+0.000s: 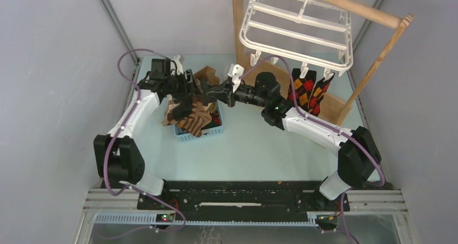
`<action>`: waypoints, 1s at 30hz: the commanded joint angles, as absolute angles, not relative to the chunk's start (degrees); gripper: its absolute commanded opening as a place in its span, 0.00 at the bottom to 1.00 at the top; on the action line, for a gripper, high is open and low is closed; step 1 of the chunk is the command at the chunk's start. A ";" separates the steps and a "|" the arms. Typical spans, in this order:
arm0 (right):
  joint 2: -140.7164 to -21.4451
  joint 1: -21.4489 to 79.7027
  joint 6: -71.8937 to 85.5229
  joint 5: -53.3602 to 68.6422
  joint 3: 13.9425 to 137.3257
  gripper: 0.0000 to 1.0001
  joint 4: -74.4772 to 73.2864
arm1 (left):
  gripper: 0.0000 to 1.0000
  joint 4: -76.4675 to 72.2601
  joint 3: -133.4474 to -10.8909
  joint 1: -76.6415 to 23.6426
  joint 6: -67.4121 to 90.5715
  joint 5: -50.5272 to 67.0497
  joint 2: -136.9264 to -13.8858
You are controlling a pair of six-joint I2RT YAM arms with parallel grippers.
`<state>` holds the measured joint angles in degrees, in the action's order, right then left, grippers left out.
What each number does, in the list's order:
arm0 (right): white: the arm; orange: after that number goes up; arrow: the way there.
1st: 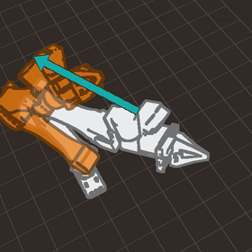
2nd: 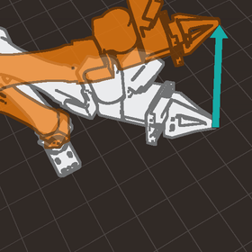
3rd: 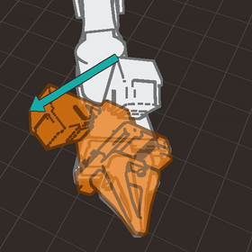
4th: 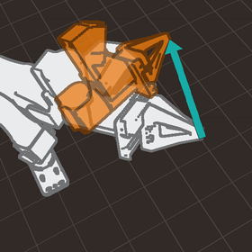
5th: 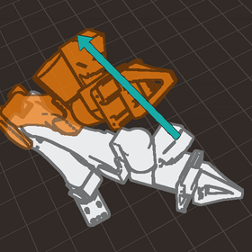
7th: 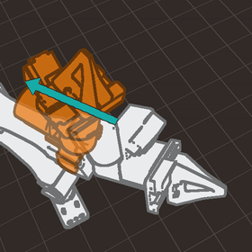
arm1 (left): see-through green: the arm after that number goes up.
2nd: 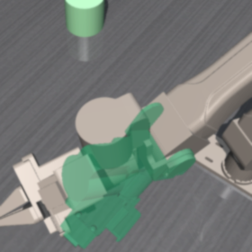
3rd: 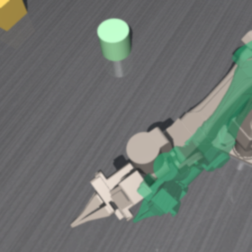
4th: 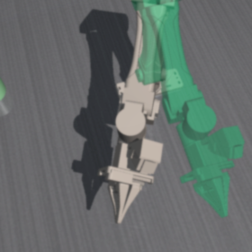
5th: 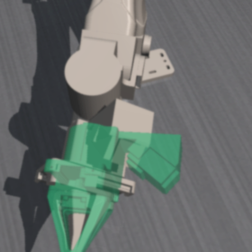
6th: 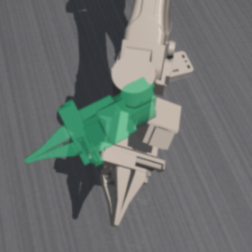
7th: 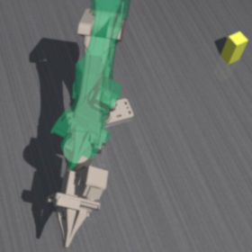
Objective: Clip the socks to the hanger
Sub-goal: Pick up the sock from the bin.
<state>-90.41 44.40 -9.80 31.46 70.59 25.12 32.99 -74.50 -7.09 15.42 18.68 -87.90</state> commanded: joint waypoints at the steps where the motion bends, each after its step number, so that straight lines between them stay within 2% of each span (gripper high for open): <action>1: -85.87 44.12 -8.68 28.35 66.80 0.00 27.00 | 0.68 28.96 -75.81 -6.95 18.35 21.79 -82.57; 17: -68.47 39.95 -15.04 31.22 46.22 0.00 29.43 | 0.69 23.10 -70.90 -7.15 18.28 30.63 -73.85; 21: -64.15 39.64 -16.78 31.94 42.83 0.00 28.59 | 0.77 21.40 -68.77 -7.76 15.88 32.17 -70.58; 24: -61.59 39.55 -17.58 31.53 41.91 0.00 26.82 | 0.78 21.25 -68.54 -8.07 16.09 33.78 -71.46; 29: -57.87 39.55 -18.24 31.05 40.95 0.00 23.67 | 0.80 31.21 -75.19 -9.59 15.45 28.71 -76.77; 30: -56.88 39.50 -18.43 30.97 40.63 0.00 23.00 | 0.85 33.93 -77.05 -10.19 14.79 26.43 -77.69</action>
<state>-60.16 39.77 -16.56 31.16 41.50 24.36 25.63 -70.48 -8.51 17.37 30.96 -74.02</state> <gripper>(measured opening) 0.018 0.792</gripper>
